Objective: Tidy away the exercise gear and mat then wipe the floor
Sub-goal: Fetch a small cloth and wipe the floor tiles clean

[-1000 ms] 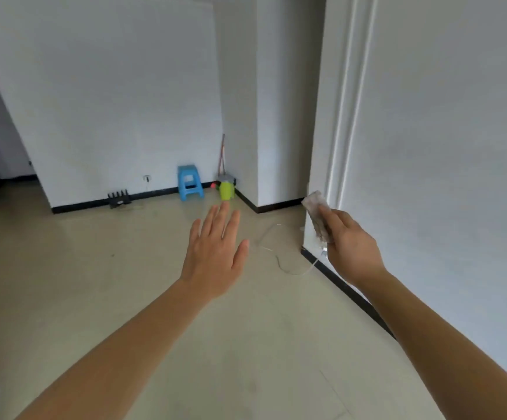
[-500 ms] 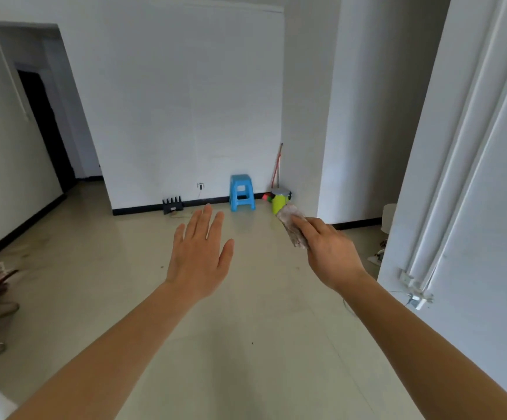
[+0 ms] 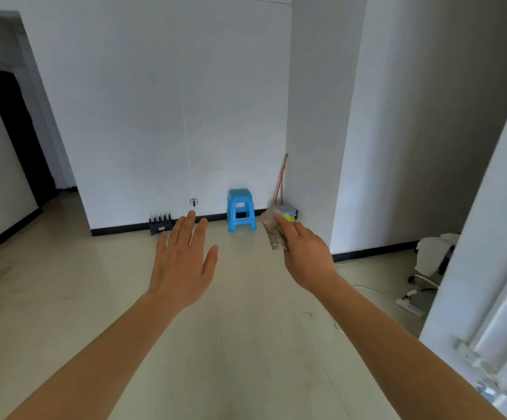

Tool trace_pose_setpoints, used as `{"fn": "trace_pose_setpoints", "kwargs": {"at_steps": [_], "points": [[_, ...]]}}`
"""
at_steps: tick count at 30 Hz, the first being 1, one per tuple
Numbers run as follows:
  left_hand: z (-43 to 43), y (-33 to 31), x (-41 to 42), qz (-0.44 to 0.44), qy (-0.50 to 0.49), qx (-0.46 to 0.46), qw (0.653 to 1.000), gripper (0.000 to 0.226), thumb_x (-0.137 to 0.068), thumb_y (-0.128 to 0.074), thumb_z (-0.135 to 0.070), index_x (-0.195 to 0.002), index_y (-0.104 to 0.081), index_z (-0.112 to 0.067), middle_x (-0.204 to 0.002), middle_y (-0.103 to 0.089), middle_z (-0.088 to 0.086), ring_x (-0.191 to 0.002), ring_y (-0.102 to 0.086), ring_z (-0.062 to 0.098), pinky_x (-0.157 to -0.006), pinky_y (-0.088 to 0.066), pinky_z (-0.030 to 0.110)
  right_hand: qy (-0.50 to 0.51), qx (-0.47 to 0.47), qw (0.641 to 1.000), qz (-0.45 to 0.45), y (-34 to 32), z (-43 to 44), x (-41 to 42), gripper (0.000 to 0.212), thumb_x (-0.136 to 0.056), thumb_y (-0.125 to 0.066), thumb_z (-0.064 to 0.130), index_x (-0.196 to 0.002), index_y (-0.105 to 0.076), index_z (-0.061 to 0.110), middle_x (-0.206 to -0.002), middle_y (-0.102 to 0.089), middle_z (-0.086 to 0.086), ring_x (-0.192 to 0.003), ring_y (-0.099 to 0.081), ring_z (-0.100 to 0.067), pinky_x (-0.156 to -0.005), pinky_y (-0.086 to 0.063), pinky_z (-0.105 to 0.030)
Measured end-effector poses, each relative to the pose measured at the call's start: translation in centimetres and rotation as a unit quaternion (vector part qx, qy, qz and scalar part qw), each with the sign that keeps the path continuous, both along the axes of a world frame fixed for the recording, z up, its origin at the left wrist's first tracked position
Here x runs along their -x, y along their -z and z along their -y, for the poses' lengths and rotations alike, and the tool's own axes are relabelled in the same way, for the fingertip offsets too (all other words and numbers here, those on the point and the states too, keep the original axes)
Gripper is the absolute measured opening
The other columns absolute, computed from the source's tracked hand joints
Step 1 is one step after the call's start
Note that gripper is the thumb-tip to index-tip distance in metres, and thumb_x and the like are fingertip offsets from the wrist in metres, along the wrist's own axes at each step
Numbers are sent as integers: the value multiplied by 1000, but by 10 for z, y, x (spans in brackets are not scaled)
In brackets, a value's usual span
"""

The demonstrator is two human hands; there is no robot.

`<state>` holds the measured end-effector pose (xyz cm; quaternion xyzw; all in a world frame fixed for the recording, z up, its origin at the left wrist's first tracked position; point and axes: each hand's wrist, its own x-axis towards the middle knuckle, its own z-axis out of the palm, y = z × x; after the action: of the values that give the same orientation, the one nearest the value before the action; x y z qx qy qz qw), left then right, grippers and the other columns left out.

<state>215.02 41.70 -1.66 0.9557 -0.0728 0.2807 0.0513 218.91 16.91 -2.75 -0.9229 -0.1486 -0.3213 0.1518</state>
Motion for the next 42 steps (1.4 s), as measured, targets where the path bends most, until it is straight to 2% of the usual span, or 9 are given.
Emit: {"fn": "trace_pose_setpoints", "kwargs": {"at_steps": [3, 6, 11, 16, 23, 28, 35, 39, 42], "points": [[-39, 7, -93, 8, -14, -7, 1000, 69, -97, -15, -50, -152, -30, -11, -160, -24, 13, -147, -25, 29, -117, -27, 51, -20, 8, 1000, -7, 2, -47, -103, 69, -89, -53, 1, -153, -34, 18, -125, -62, -12, -94, -62, -33, -74, -52, -42], [-79, 20, -196, 8, -20, -9, 1000, 70, -96, -15, -50, -150, -34, -10, -159, -26, 13, -146, -27, 30, -115, -30, 53, -26, 24, 999, 1, 15, -89, -207, 66, -88, -54, 0, -151, -38, 13, -117, -65, -14, -89, -63, -34, -74, -52, -43], [-130, 19, -366, -9, -2, -17, 1000, 70, -96, -14, -50, -150, -34, -10, -160, -25, 13, -147, -27, 31, -115, -29, 54, 3, 22, 1000, -11, 22, -128, -371, 69, -84, -58, -4, -148, -42, 14, -110, -67, -13, -79, -64, -30, -66, -55, -42], [-135, 5, -534, -27, 37, -15, 999, 74, -94, -8, -53, -153, -27, -13, -162, -17, 11, -150, -18, 28, -118, -23, 52, 47, 13, 999, -21, 8, -122, -511, 65, -88, -56, -1, -149, -42, 15, -119, -65, -11, -88, -65, -30, -66, -55, -41], [-100, 43, -763, -28, 46, -17, 998, 80, -90, 4, -55, -155, -20, -15, -164, -9, 7, -151, -10, 24, -121, -15, 49, 79, -13, 997, -2, 41, -78, -733, 57, -92, -58, 6, -147, -45, 14, -120, -65, -11, -90, -64, -33, -68, -38, -28], [-79, 43, -939, -45, 32, -35, 998, 83, -88, 7, -56, -156, -17, -15, -164, -7, 7, -152, -9, 24, -121, -12, 50, 64, -14, 997, -28, 44, -52, -913, 48, -93, -60, 8, -140, -53, 12, -116, -68, -12, -90, -66, -32, -71, -48, -33], [-105, 25, -1140, -34, 13, -41, 999, 70, -97, -11, -51, -151, -32, -12, -160, -24, 12, -147, -26, 30, -116, -24, 53, 32, -33, 996, -79, 21, -83, -1136, 39, -101, -52, 29, -140, -49, 23, -118, -65, -2, -102, -62, -24, -85, -53, -41], [-132, 48, -1261, -42, -4, -29, 999, 76, -93, 0, -54, -156, -18, -17, -164, -9, 8, -151, -12, 25, -120, -13, 49, 13, -23, 997, -78, 36, -113, -1263, 30, -102, -48, 32, -131, -56, 27, -105, -68, 2, -91, -63, -20, -76, -52, -37], [-152, 64, -1353, -51, -4, -31, 998, 71, -96, 0, -53, -157, -9, -18, -165, 0, 6, -152, -3, 23, -121, -7, 47, 19, -7, 996, -90, 49, -132, -1355, 31, -103, -48, 37, -131, -57, 27, -105, -70, 3, -93, -65, -20, -75, -50, -34]]}}
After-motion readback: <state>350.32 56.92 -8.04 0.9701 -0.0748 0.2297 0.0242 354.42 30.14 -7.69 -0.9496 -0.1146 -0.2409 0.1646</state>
